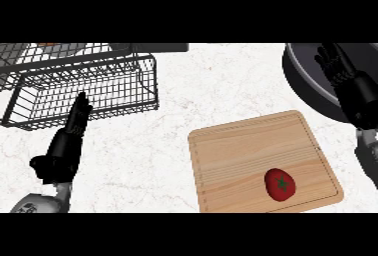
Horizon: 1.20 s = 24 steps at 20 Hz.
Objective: Pick the tomato from the cutting board and place it in the pot
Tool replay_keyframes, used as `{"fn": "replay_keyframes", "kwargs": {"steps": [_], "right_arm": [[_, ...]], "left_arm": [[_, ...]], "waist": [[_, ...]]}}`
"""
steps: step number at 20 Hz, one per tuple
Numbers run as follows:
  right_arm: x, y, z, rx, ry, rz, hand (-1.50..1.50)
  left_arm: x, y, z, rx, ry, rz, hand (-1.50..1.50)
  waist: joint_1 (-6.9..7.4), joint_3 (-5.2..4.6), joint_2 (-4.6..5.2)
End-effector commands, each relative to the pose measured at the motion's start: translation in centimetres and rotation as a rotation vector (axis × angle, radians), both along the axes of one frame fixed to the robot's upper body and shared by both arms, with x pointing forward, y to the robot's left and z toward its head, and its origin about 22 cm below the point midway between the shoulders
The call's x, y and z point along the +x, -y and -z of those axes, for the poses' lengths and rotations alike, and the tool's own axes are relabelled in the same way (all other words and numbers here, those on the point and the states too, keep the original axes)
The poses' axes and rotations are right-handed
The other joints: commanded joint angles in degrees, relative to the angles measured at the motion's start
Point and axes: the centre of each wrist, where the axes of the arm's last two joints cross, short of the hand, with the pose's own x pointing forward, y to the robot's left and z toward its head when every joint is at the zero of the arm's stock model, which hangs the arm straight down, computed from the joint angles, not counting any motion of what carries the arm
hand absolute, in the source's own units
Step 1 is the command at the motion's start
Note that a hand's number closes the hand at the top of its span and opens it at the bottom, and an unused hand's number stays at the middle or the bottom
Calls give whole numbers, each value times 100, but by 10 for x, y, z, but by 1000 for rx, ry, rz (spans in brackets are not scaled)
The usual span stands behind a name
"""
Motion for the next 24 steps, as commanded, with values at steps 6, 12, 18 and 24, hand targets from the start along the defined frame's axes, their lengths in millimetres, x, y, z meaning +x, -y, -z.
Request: {"fn": "replay_keyframes", "kwargs": {"steps": [6,12,18,24], "right_arm": [[-70,-50,74,-96,-319,-317,150],[-94,-49,68,-5,310,122,-150],[-177,-54,35,-19,304,64,-150],[-181,-35,-9,-238,-33,44,-150]], "left_arm": [[-15,-3,36,-35,-367,188,0],[-20,-2,42,-110,-420,168,0],[-6,-3,36,-99,-434,233,0],[-13,6,41,-97,-431,253,0]], "waist": [[-160,-148,-86],[-516,-118,-141],[-215,-146,-109],[-90,-158,-93]]}}
